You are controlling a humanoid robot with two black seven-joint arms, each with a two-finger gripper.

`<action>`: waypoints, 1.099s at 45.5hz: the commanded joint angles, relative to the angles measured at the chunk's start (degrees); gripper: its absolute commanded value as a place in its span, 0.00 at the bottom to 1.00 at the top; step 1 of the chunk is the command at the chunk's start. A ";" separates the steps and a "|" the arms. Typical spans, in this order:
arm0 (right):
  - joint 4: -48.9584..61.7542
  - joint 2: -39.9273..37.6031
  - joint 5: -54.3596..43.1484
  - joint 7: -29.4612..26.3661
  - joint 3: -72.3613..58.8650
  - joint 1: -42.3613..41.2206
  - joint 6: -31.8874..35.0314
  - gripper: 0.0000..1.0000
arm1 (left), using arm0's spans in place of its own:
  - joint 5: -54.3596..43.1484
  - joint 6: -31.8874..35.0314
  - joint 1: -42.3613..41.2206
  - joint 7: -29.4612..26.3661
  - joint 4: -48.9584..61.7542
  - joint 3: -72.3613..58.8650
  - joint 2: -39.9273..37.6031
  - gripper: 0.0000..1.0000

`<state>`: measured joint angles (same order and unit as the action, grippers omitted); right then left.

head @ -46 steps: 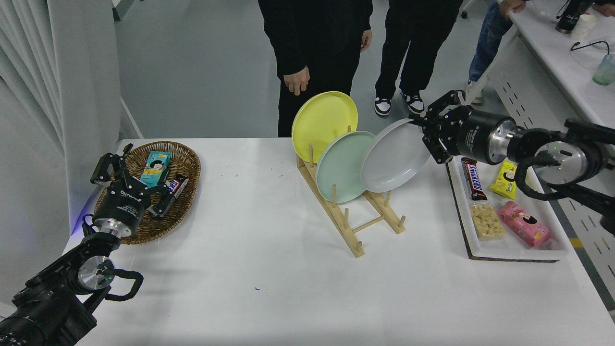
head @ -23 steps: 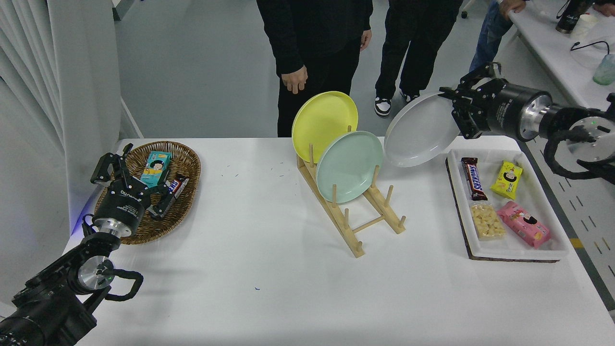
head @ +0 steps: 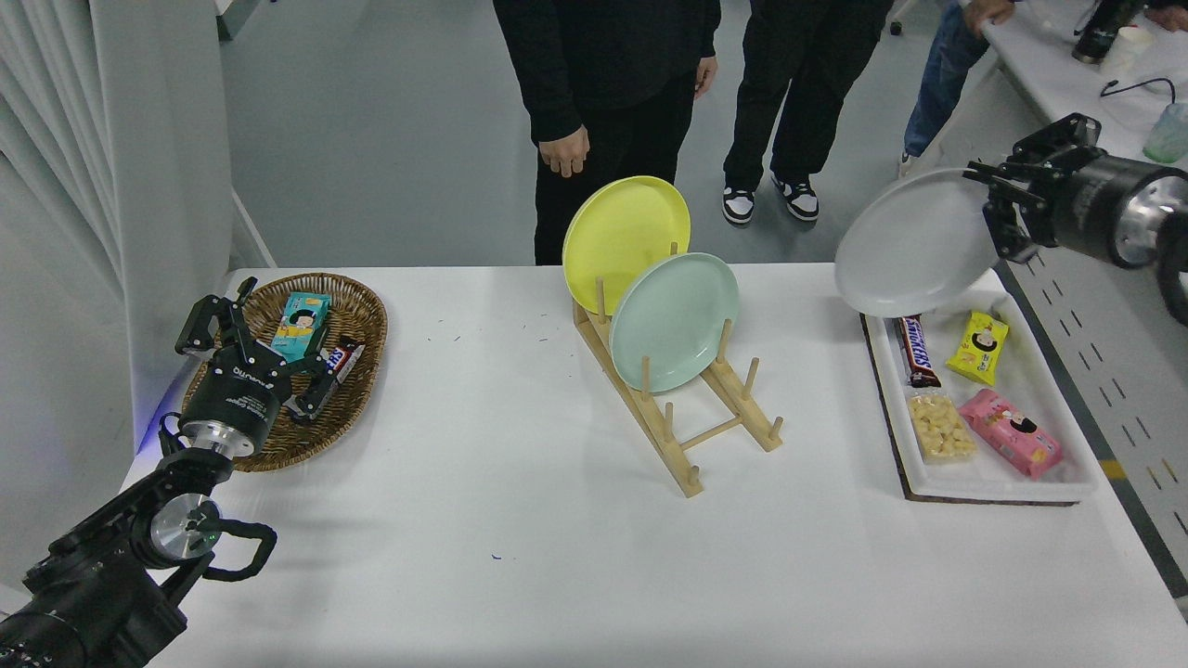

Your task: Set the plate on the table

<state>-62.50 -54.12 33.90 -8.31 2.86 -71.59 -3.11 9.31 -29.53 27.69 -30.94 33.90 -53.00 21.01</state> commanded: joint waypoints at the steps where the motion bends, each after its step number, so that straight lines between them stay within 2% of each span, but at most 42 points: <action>1: 0.71 -2.04 2.13 -0.13 -2.16 1.01 -1.72 0.00 | 0.00 0.00 0.00 0.00 -0.07 0.00 0.00 0.98; 7: 0.53 -2.39 4.06 -0.04 -2.07 1.89 -1.90 0.00 | 0.00 0.00 0.00 0.00 -0.07 0.00 0.00 0.98; 12: 0.27 -2.65 12.48 -0.13 -1.81 4.00 -1.55 0.00 | 0.00 0.00 0.00 0.00 -0.07 0.00 0.00 0.98; 24: -0.52 -2.39 23.39 -0.13 -1.46 7.34 -1.46 0.00 | 0.00 0.00 0.00 0.00 0.02 0.00 0.00 0.98; 41: -7.99 -4.15 35.52 -0.13 -2.16 11.12 -2.08 0.00 | 0.00 -0.09 0.00 0.00 -0.07 0.00 0.00 0.98; 50: -8.52 -3.36 41.50 -0.22 -3.13 10.95 -4.19 0.00 | 0.00 0.00 0.00 0.00 0.02 0.00 0.00 0.98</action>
<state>-69.16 -57.67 67.88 -8.44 0.65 -61.43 -5.58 9.32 -29.53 27.69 -30.94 33.91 -53.00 21.01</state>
